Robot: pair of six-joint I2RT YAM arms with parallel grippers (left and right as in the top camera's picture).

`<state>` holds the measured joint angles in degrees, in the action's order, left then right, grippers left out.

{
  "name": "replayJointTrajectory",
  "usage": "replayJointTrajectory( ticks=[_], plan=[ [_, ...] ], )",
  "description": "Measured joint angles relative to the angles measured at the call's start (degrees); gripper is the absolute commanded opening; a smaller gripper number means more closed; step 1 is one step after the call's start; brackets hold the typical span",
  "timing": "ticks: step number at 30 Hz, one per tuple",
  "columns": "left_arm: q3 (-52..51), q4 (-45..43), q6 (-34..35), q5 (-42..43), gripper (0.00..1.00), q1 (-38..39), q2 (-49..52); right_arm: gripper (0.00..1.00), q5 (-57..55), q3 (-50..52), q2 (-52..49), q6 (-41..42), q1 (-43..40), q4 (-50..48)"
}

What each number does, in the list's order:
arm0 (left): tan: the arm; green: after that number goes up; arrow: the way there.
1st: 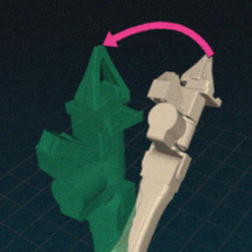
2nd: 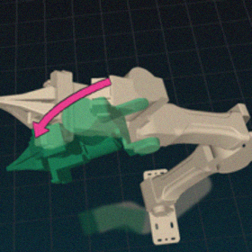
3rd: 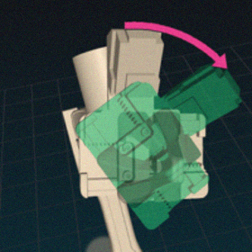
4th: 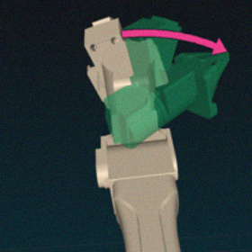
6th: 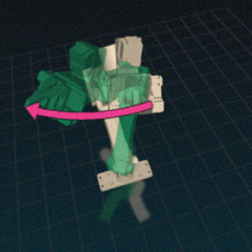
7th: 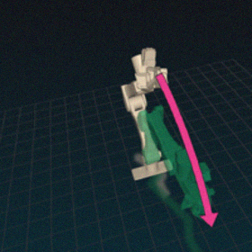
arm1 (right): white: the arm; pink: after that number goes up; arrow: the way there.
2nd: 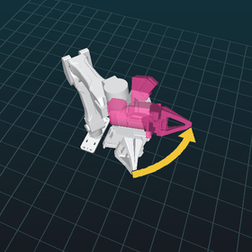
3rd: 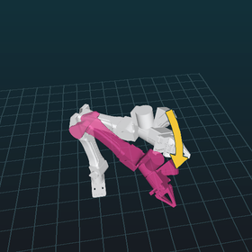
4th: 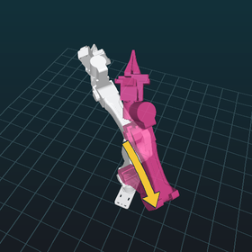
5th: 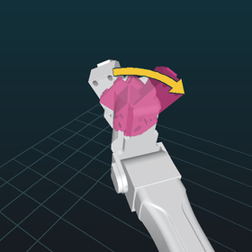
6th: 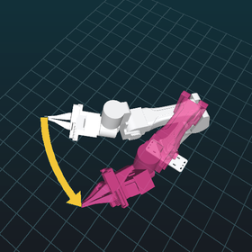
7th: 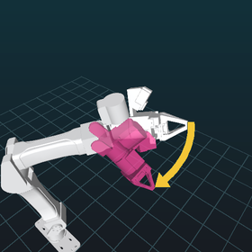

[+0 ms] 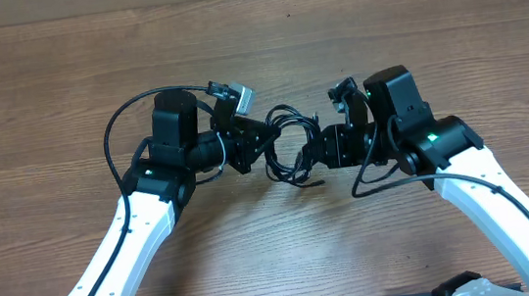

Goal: Untangle cables

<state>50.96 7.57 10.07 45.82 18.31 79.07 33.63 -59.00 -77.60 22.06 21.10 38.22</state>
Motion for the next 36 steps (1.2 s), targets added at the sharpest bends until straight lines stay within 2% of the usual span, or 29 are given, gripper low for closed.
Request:
replayJointTrajectory(
  ticks=[3, 6, 12, 15, 17, 22, 26, 30, 36],
  plan=[
    [0.00, 0.02, 0.00, 0.98, 0.04, 0.00, 0.00, 0.06, -0.74, 0.00, -1.27, 2.43, 0.00, -1.40],
    [0.00, 0.07, 0.00, 2.21, 0.04, 0.00, 0.00, 0.14, -1.49, 0.00, -2.36, 4.31, 0.00, -1.70],
    [0.00, 0.11, 0.00, 4.79, 0.04, 0.59, 0.00, 0.19, -2.51, 0.00, -3.78, 5.79, 0.04, -2.21],
    [0.00, 0.87, 0.00, 4.57, 0.04, 0.63, 0.00, 0.32, -2.49, 0.00, -3.78, 6.47, 0.09, -1.97],
    [0.00, 2.12, 0.00, 3.58, 0.04, 0.87, 0.00, 0.44, -2.29, -0.02, -3.78, 6.73, 0.07, -1.16],
    [0.00, 5.31, 0.52, 0.04, 0.04, 1.22, 0.00, 0.60, -2.73, -0.02, -3.78, 6.54, -2.64, 1.07],
    [0.00, 6.38, 1.38, -2.21, 0.04, 1.22, 0.00, 0.86, -3.21, -0.04, -3.78, 6.64, -6.05, 1.14],
    [0.00, 6.62, 2.25, -4.50, 0.04, 1.22, 0.00, 0.99, -3.93, -0.04, -3.78, 6.62, -10.23, 0.76],
    [0.00, 6.64, 5.05, -6.75, 0.04, 1.22, 0.00, 1.00, -4.24, -0.04, -3.78, 6.71, -13.18, 0.63]
  ],
)
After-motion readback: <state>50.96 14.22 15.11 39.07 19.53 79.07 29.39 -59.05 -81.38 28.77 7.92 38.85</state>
